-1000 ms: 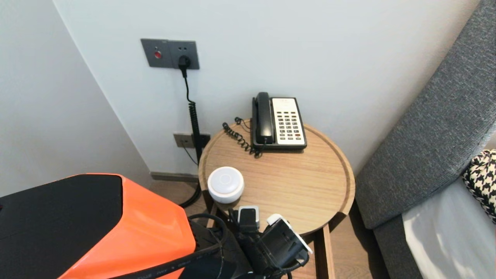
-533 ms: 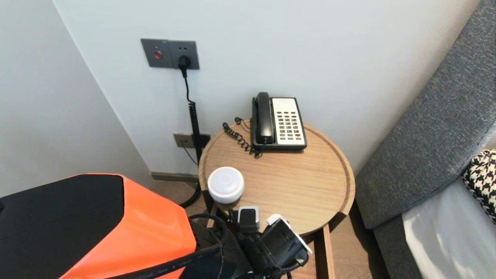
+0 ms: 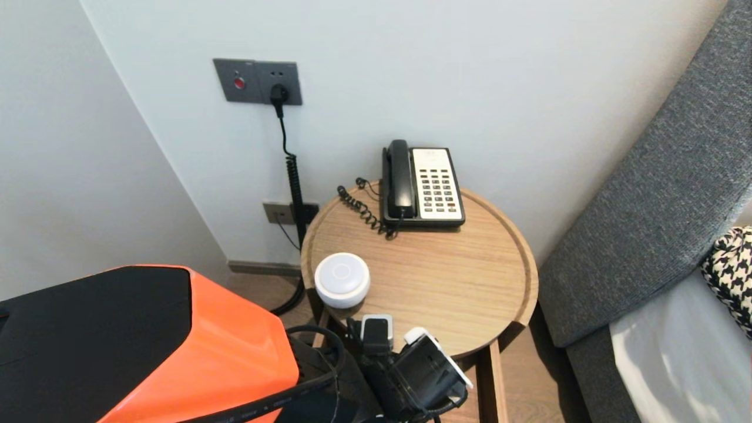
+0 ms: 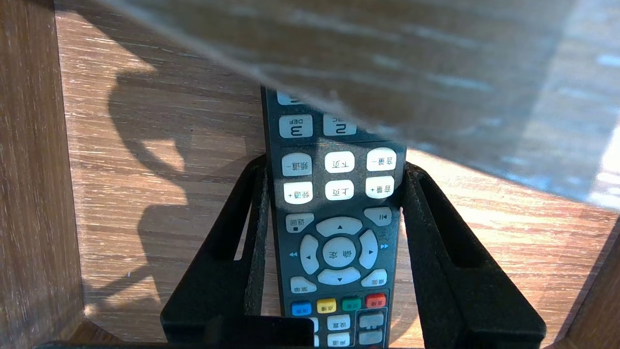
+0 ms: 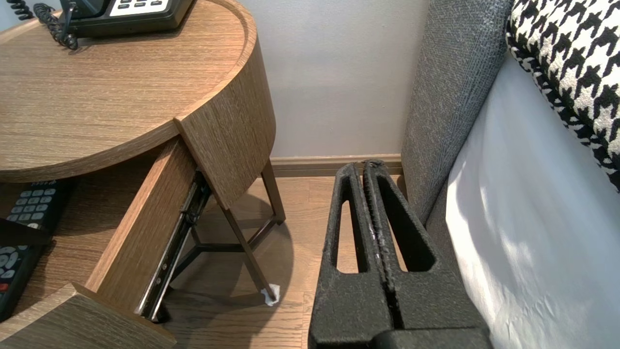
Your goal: Take the remote control out of the drawer one by one and place them on the table
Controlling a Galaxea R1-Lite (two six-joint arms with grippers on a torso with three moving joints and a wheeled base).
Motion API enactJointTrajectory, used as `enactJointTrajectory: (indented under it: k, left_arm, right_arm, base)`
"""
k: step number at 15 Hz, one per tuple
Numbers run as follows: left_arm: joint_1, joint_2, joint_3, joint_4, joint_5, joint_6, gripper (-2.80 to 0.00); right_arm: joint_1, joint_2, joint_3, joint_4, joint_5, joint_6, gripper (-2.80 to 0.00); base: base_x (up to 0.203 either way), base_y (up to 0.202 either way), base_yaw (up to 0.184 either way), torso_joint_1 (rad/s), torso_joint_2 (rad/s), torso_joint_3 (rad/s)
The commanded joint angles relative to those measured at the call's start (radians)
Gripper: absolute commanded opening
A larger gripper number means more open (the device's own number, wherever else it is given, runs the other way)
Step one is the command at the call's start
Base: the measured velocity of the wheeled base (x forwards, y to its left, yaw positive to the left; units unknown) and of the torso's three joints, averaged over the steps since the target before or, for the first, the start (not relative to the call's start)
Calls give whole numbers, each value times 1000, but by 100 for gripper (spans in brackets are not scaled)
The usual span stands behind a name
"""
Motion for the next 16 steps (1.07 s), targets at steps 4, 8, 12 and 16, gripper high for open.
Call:
enactJointTrajectory:
  k: [4, 8, 12, 16]
  left_arm:
    - [-1, -23, 16, 2, 3, -4, -280]
    - [-2, -44, 25, 3, 3, 4, -280]
    - [4, -65, 36, 3, 3, 16, -280]
    - [4, -64, 41, 21, 2, 28, -280]
  right_arm:
    - [1, 1, 26, -1, 0, 0, -280]
    - [1, 1, 26, -1, 0, 0, -280]
    - [1, 1, 26, -1, 0, 0, -280]
    - [1, 1, 26, -1, 0, 0, -280]
  base:
    - [0, 0, 0, 0, 0, 0]
    - [0, 0, 0, 0, 0, 0]
    - [0, 0, 0, 0, 0, 0]
    - [0, 0, 0, 0, 0, 0]
